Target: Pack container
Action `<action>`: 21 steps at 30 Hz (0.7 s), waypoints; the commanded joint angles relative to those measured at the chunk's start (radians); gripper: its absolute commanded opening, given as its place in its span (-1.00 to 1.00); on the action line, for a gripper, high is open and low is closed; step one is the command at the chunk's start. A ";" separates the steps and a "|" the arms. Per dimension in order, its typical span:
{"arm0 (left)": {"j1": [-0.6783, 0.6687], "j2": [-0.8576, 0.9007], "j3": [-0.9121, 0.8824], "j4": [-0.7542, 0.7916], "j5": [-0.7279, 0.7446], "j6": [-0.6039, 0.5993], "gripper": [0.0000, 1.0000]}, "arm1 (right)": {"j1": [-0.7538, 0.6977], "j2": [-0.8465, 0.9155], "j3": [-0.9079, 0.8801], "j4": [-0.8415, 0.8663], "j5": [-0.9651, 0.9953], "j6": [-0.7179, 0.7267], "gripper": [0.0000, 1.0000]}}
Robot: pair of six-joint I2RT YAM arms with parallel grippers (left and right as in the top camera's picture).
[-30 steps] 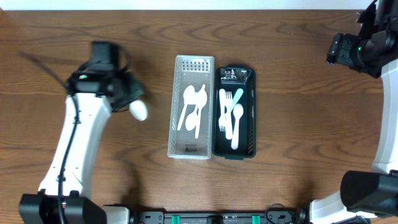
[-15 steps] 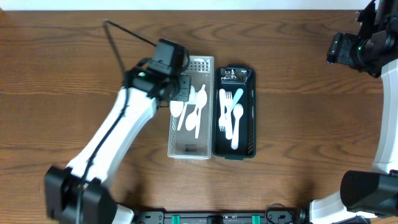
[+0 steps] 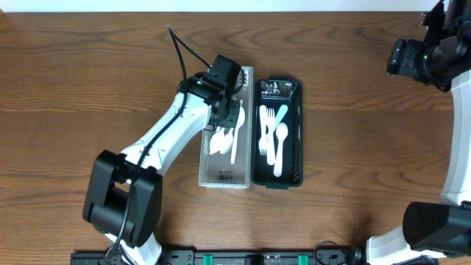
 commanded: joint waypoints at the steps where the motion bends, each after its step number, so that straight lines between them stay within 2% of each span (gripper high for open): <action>1: 0.001 0.010 0.010 0.008 -0.011 0.007 -0.26 | 0.003 0.006 -0.007 0.000 0.006 -0.016 0.61; 7: 0.001 -0.023 0.034 0.019 -0.022 0.059 0.00 | 0.005 0.006 -0.007 0.010 0.006 -0.024 0.61; 14: 0.032 -0.148 0.099 0.051 -0.177 0.063 0.96 | 0.107 0.006 -0.016 0.139 0.022 -0.002 0.77; 17: 0.097 -0.185 0.099 0.092 -0.181 0.062 0.96 | 0.182 0.007 -0.065 0.274 0.075 0.018 0.87; 18: 0.135 -0.190 0.099 0.108 -0.181 0.062 0.96 | 0.213 0.007 -0.101 0.351 0.099 0.018 0.97; 21: 0.229 -0.185 0.099 0.152 -0.181 0.062 0.96 | 0.269 0.014 -0.213 0.569 0.144 0.016 0.98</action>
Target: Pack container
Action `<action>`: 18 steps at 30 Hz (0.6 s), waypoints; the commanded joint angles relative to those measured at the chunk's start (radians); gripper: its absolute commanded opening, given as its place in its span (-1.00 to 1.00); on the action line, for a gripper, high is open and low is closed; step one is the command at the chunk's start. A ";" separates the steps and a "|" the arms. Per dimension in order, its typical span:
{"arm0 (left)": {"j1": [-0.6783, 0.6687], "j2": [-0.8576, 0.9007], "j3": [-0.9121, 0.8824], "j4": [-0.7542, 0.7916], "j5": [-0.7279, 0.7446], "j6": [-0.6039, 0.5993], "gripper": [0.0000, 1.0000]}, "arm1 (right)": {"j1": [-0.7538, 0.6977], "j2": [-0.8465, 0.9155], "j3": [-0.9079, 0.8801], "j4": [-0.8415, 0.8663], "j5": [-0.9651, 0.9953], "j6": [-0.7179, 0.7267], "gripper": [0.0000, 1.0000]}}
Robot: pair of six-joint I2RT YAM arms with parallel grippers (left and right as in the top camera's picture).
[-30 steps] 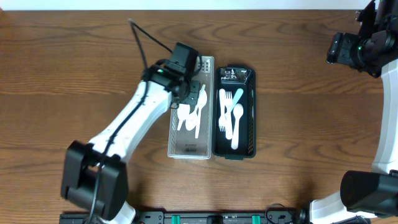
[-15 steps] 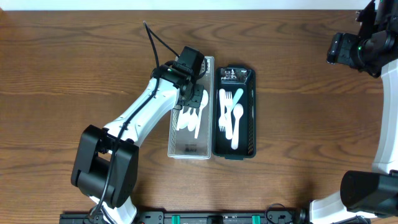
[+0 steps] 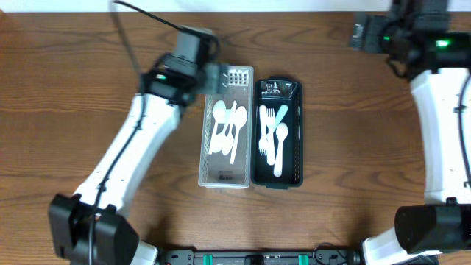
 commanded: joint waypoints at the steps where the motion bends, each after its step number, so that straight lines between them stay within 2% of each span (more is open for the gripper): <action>1: 0.122 0.012 0.006 0.037 -0.039 0.006 0.96 | 0.056 0.021 -0.123 0.169 0.070 0.000 0.98; 7: 0.263 0.014 0.005 0.151 -0.039 0.029 0.96 | 0.068 0.068 -0.260 0.451 0.074 -0.018 0.99; 9: 0.303 0.013 0.005 0.192 -0.039 0.087 0.96 | 0.064 0.077 -0.269 0.452 0.095 -0.077 0.99; 12: 0.322 0.007 0.005 0.171 -0.039 0.171 0.96 | 0.064 0.077 -0.273 0.428 0.159 -0.115 0.99; 18: 0.318 -0.063 -0.093 0.159 -0.035 0.158 0.96 | 0.076 0.068 -0.280 0.306 0.235 -0.126 0.98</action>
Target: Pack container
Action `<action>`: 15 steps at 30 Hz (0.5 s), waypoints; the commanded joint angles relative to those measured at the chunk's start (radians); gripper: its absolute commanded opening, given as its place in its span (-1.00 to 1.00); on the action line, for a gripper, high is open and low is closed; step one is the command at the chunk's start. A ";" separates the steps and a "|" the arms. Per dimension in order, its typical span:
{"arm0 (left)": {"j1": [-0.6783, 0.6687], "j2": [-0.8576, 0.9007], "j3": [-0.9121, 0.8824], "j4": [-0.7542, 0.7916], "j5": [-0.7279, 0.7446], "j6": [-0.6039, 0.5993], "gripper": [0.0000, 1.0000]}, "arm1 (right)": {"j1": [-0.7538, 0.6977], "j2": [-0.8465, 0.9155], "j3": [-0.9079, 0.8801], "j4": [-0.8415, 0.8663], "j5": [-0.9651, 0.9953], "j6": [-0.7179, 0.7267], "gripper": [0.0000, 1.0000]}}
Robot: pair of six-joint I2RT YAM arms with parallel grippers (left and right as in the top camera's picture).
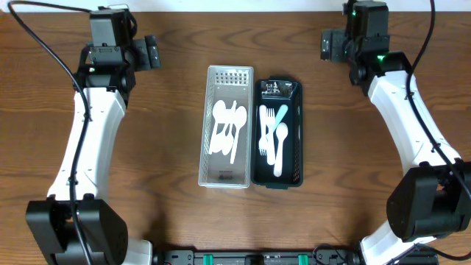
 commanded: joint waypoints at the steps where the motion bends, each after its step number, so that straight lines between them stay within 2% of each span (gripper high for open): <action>1: -0.004 -0.087 -0.105 0.027 -0.008 0.030 0.96 | 0.006 -0.027 -0.024 -0.022 0.060 -0.030 0.98; 7: -0.006 -0.311 -0.394 0.222 0.000 0.031 0.97 | 0.012 -0.182 -0.227 0.076 0.048 -0.017 0.98; 12: -0.034 -0.546 -0.662 0.383 0.023 0.031 0.96 | 0.011 -0.451 -0.502 0.190 0.041 0.079 0.98; 15: -0.076 -0.670 -0.779 0.405 0.022 0.031 0.96 | 0.011 -0.611 -0.647 0.246 0.041 0.113 0.98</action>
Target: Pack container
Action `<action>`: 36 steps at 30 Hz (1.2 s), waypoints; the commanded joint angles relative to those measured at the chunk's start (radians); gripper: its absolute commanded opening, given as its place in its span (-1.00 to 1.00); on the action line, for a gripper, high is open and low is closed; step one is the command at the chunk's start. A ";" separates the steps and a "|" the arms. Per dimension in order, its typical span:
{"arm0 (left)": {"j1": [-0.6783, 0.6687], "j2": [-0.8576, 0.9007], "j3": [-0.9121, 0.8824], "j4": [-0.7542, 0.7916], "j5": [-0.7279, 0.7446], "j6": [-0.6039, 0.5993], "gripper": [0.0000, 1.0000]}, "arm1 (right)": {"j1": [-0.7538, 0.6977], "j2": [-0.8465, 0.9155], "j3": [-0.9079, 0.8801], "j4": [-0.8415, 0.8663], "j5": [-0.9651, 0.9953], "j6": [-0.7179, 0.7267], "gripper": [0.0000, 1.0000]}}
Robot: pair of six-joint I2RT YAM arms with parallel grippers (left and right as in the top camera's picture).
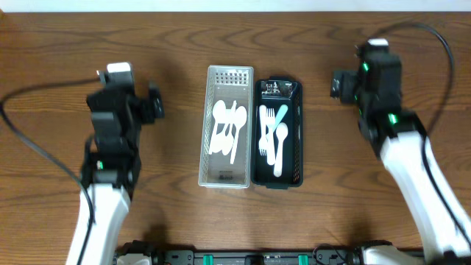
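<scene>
A clear slotted container [209, 158] lies in the middle of the table with several white spoons and forks [228, 129] in it. Touching its right side, a black container [296, 147] holds white forks and spoons and one teal spoon [279, 114]. My left gripper [155, 106] hovers well left of the clear container, open and empty. My right gripper [335, 85] hovers right of the black container, holding nothing; how its jaws stand does not show.
The brown wooden table [235, 213] stretches around both containers. A black cable [37, 158] trails from the left arm over the table's left side. The arm bases sit at the front edge.
Both arms have drawn back toward the front. The left gripper went from the far left corner to mid-left; the right gripper came down from the far right. The containers and cutlery have not moved.
My left gripper was down in the clear container among the white cutlery, the right arm off at the far right. Then the left gripper was empty above the container's far left corner. Both arms then stood at the far corners, and now sit nearer the front.
</scene>
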 commanded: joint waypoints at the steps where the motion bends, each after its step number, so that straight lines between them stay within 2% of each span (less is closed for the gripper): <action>1: -0.047 -0.126 -0.122 0.008 0.011 0.014 0.96 | 0.010 -0.183 -0.151 0.034 0.010 0.066 0.99; 11: -0.126 -0.583 -0.369 0.086 -0.047 0.063 0.96 | 0.010 -0.627 -0.549 0.316 0.010 0.001 0.99; 17: -0.126 -0.697 -0.399 0.085 -0.046 0.063 0.96 | 0.010 -0.710 -0.653 0.304 0.010 0.001 0.98; 24: -0.126 -0.689 -0.399 0.049 -0.046 0.063 0.96 | 0.010 -0.708 -0.688 0.088 0.010 0.001 0.99; 29: -0.126 -0.685 -0.399 -0.053 -0.046 0.063 0.96 | 0.010 -0.708 -0.688 -0.133 0.010 0.001 0.98; 36: -0.126 -0.684 -0.399 -0.255 -0.046 0.063 0.96 | 0.011 -0.709 -0.688 -0.355 0.010 0.001 0.98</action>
